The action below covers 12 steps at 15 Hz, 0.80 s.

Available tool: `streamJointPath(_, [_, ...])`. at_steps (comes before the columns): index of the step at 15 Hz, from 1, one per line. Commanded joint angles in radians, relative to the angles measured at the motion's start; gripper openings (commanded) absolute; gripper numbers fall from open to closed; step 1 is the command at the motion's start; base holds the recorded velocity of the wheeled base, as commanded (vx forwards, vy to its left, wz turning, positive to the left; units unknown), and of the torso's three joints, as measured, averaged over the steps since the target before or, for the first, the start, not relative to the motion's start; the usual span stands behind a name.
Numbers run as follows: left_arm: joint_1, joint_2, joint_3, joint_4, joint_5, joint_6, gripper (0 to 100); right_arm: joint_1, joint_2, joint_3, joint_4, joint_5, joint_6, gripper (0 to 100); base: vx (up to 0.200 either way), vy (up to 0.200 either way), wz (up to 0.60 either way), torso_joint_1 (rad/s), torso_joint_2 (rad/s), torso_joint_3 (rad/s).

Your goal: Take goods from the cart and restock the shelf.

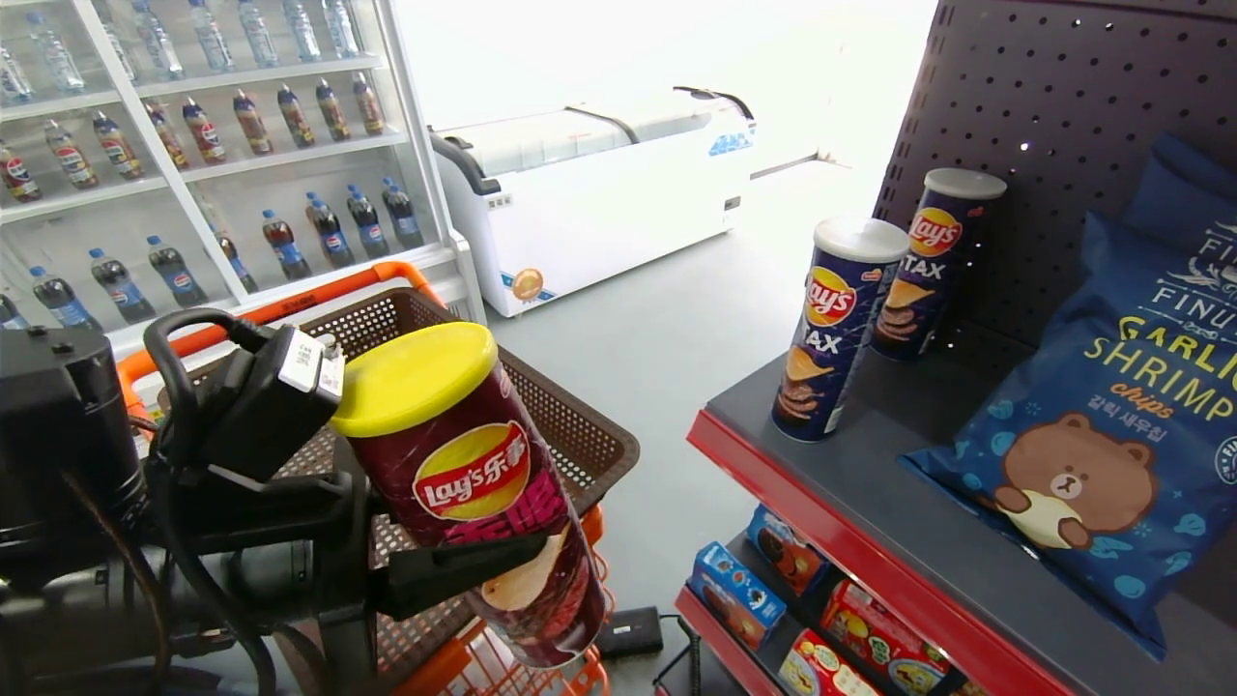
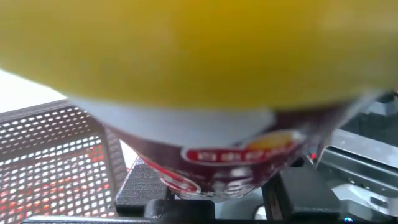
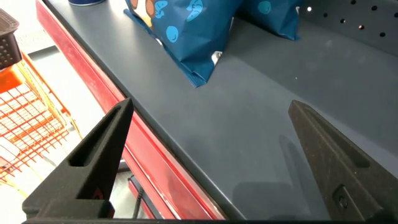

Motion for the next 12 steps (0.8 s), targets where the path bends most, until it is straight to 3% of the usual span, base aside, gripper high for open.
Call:
streamJointPath(1, [-0.026, 0.008, 0.003, -0.001, -0.002, 0.0, 0, 0.001, 0.002, 0.0, 0.0, 0.0, 0.0, 100, 0.0, 0.0, 0.0, 0.0, 0.0, 0.0])
streamJointPath(12, [-0.029, 0.004, 0.037, -0.007, -0.026, 0.003, 0, 0.001, 0.002, 0.0, 0.0, 0.0, 0.0, 100, 0.0, 0.0, 0.0, 0.0, 0.0, 0.0])
